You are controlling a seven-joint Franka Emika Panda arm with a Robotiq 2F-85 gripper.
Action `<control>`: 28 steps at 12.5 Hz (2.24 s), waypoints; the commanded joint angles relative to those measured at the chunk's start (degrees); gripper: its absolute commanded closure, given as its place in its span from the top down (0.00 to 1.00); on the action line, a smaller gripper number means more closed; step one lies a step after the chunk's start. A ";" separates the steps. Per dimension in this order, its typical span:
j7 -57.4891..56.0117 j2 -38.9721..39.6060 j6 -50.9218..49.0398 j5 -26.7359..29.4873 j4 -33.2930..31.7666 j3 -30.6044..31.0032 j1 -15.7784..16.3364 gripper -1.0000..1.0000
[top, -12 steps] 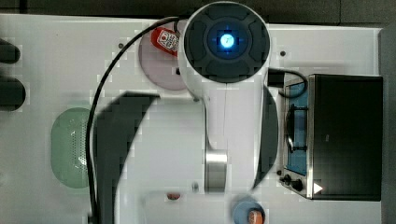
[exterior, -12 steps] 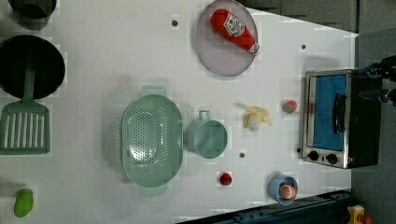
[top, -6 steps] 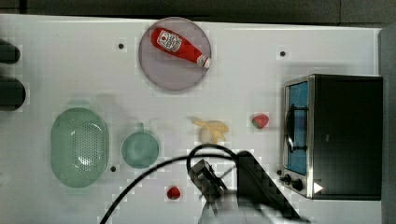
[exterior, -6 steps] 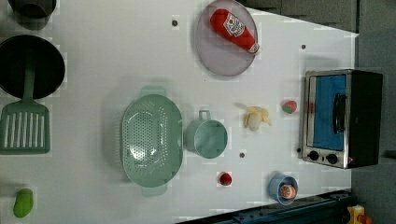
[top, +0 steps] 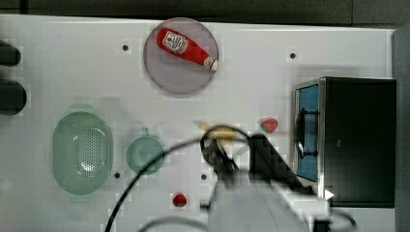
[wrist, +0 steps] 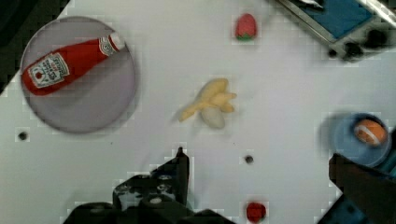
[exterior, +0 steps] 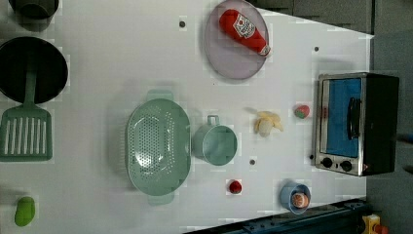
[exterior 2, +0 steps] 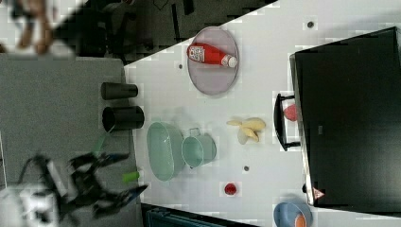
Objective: Pick Banana and place it in strainer.
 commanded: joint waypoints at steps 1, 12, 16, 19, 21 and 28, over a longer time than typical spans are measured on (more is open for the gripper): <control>1.37 6.83 8.75 0.92 -10.93 0.06 0.58 1.00; 1.38 35.70 44.44 0.96 -17.00 0.00 0.61 1.00; 1.62 42.88 52.07 0.98 -16.92 0.27 0.63 1.00; 1.73 45.48 53.77 0.98 -17.00 0.06 0.62 1.00; 1.73 46.39 54.47 0.98 -17.00 0.03 0.61 0.85; 1.74 46.83 55.60 0.99 -16.78 0.01 0.56 0.21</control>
